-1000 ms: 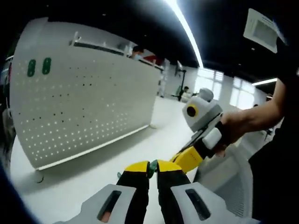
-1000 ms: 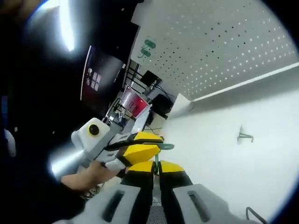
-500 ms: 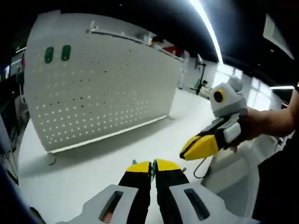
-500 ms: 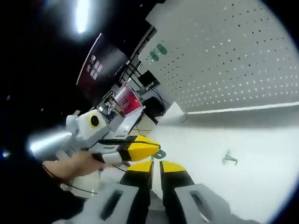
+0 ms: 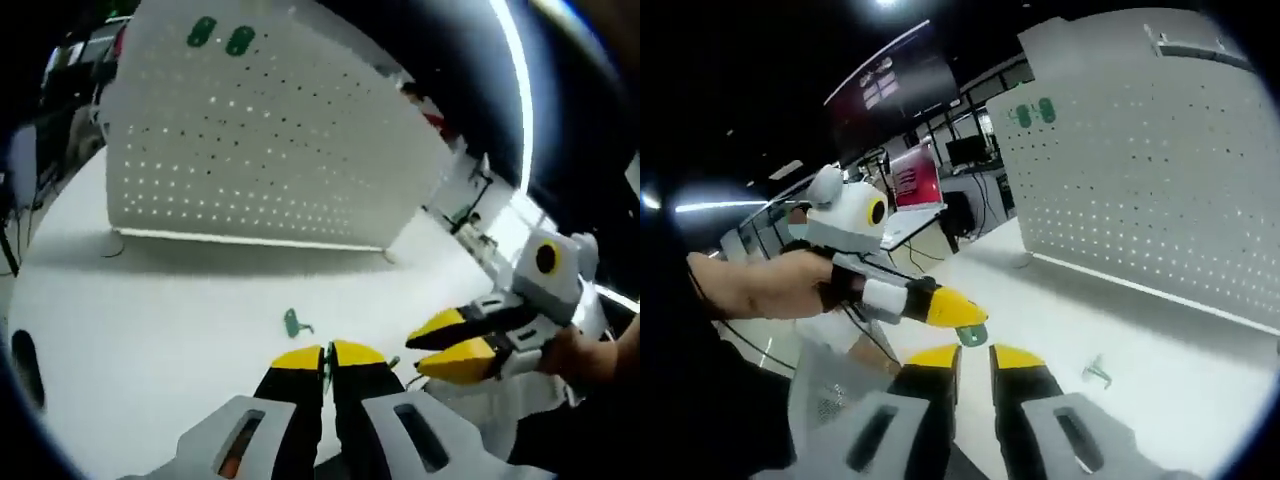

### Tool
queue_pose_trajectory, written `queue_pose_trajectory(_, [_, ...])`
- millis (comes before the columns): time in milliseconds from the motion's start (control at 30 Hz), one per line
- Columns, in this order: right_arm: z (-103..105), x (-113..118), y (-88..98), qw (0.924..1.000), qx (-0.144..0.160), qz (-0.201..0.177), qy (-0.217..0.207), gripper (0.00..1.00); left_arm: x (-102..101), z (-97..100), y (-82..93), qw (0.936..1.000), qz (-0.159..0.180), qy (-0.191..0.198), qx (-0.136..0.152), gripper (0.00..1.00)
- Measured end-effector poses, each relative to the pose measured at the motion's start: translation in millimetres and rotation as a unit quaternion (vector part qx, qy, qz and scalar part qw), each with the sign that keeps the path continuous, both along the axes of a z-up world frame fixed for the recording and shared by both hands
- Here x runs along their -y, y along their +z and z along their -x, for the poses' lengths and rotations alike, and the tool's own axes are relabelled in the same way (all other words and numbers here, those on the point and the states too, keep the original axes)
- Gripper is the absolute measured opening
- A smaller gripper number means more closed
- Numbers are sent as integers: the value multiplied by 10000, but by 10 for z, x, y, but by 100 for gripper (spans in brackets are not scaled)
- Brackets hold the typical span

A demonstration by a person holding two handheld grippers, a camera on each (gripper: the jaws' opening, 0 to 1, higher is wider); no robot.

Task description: Insert the hook assembly into the mounting plate slot until the hook locks in place.

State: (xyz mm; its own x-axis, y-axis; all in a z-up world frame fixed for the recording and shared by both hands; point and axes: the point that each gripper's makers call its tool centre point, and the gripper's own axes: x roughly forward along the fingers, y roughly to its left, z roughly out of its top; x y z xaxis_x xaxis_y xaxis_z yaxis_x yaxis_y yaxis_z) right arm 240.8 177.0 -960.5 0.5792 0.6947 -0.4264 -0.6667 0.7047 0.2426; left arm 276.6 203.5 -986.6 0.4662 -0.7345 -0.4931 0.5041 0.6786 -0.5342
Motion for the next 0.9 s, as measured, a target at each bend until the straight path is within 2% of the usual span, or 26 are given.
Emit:
queue_pose_trajectory(33, [-13,-3,2,9995,228,191,53,6,-3,4,-8,10000,-31,-34,37,1])
queue_pose_trajectory(167, [45,-65,-27,9978,352,508,253,6,-3,80,-9,10000,-35,1,9,1])
queue_pose_trajectory(433, [62,-104,-122,9979,373,456,276,6,83,180,-15,9999,66,-14,-83,1])
queue_pose_trajectory(700, [83,-180,-74,9948,634,648,466,5,144,248,22,9995,230,-13,-223,1])
queue_pose_trajectory(767, [82,-183,-71,9923,776,787,551,4,143,272,24,9996,197,-33,-203,1])
queue_pose_trajectory(900, [92,-190,-67,9906,856,878,607,1,128,298,42,9992,301,-5,-255,1])
